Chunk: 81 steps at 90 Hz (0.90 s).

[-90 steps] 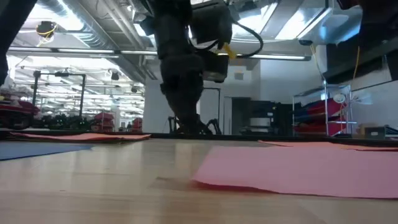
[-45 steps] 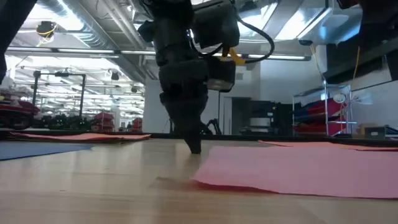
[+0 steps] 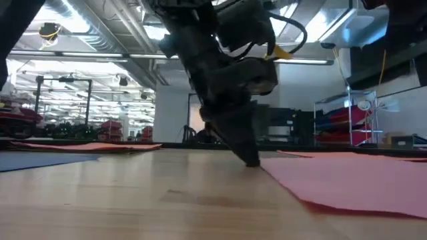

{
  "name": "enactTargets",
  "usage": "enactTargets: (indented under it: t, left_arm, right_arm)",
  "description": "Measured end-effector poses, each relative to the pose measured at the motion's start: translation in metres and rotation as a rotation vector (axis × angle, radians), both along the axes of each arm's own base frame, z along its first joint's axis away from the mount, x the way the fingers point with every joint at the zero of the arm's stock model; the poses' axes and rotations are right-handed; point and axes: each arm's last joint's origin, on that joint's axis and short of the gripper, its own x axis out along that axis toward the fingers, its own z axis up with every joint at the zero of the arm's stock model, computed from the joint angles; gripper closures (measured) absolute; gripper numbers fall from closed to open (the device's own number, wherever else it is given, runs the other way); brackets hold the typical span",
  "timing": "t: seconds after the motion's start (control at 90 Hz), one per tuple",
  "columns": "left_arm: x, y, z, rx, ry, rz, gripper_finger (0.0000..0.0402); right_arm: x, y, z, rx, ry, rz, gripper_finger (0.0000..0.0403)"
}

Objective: Organize paper
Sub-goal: Stack the pink colored paper on top of the pink colored paper

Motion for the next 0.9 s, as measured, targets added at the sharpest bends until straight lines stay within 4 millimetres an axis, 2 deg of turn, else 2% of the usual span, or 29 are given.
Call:
enactTargets:
  t: [0.256,0.467,0.556,0.789,0.9]
  left_arm:
    - [0.003,-0.004,0.001,-0.016,-0.036,0.024,0.0402]
    - [-0.005,-0.012,0.01,0.045,0.104,-0.061,0.0402]
    - [-0.006,-0.016,0.011,0.048,0.097,-0.092,0.0402]
    - [0.0,-0.018,-0.002,-0.001,0.085,-0.073,0.0402]
    - [0.005,-0.019,-0.001,-0.01,0.034,-0.073,0.0402]
  right_arm:
    - [0.0,0.0,0.0,-0.011,-0.001,0.001,0.0403]
    - [0.0,-0.001,0.0,-0.022,0.0,0.014,0.0403]
    - [0.0,-0.001,0.0,-0.032,-0.004,0.01,0.0403]
    - [0.0,-0.001,0.0,-0.032,-0.005,0.01,0.0403]
    - [0.0,-0.001,0.0,-0.032,-0.005,0.009,0.0403]
